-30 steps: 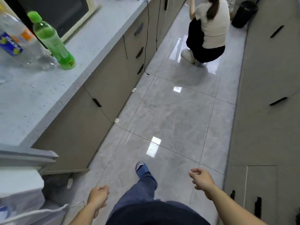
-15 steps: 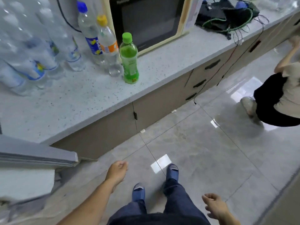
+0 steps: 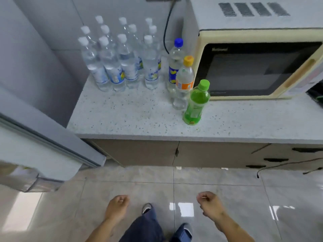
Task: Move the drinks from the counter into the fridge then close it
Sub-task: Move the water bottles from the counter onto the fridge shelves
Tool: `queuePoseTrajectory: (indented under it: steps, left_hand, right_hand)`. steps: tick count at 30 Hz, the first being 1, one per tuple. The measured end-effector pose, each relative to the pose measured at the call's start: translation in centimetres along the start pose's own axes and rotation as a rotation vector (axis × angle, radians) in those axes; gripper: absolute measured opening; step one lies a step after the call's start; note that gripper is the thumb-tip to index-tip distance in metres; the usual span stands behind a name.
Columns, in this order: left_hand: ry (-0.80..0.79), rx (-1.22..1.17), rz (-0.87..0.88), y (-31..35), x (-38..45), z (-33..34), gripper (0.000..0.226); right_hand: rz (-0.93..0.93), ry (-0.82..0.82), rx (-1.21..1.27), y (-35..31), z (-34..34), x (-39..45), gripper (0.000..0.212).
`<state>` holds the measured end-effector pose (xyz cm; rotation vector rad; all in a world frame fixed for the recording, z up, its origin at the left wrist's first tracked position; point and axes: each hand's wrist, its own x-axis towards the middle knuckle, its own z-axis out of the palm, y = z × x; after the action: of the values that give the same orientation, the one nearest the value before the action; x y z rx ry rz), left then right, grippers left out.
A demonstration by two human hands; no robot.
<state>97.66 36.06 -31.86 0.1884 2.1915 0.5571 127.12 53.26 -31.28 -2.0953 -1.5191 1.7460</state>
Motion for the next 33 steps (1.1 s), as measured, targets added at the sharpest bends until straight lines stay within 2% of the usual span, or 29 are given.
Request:
queuePoseTrajectory:
  steps: [3,6,10,15,18,22,25,27,30,33]
  left_hand:
    - [0.052,-0.125,0.074,2.6,0.1,-0.2,0.015]
    - [0.019,-0.275,0.155,7.0,1.1,-1.2,0.013]
    - [0.017,-0.428,0.357,14.7,2.1,-4.0,0.012]
    - [0.244,-0.587,0.548,26.4,2.9,-9.5,0.016]
    - [0.385,-0.613,0.619,32.8,3.2,-13.0,0.028]
    - [0.599,-0.497,0.671,39.6,4.5,-17.3,0.053]
    - [0.718,-0.361,0.740,43.4,5.7,-19.6,0.055]
    - [0.780,-0.182,0.768,45.0,7.0,-20.4,0.053]
    - [0.713,0.145,0.781,45.9,8.8,-21.1,0.049]
    - [0.690,0.201,0.796,45.3,9.7,-21.2,0.040]
  right_hand:
    - [-0.144,-0.039,0.034,-6.8,1.7,0.5,0.004]
    - [-0.313,-0.099,0.082,-13.4,4.3,0.3,0.005]
    - [-0.580,-0.078,0.133,-22.9,7.0,0.0,0.011]
    - [-0.833,0.033,0.186,-36.5,7.8,0.2,0.024]
    - [-0.959,0.090,0.208,-43.9,7.7,0.1,0.035]
    - [-1.137,0.099,0.112,-52.2,7.6,0.5,0.046]
    - [-1.176,0.084,-0.023,-56.6,7.9,1.7,0.051]
    - [-1.160,0.051,-0.162,-58.5,8.3,3.0,0.053]
    - [-1.142,-0.036,-0.400,-59.3,9.1,4.7,0.053]
    - [-1.188,0.024,-0.425,-58.1,9.5,5.8,0.040]
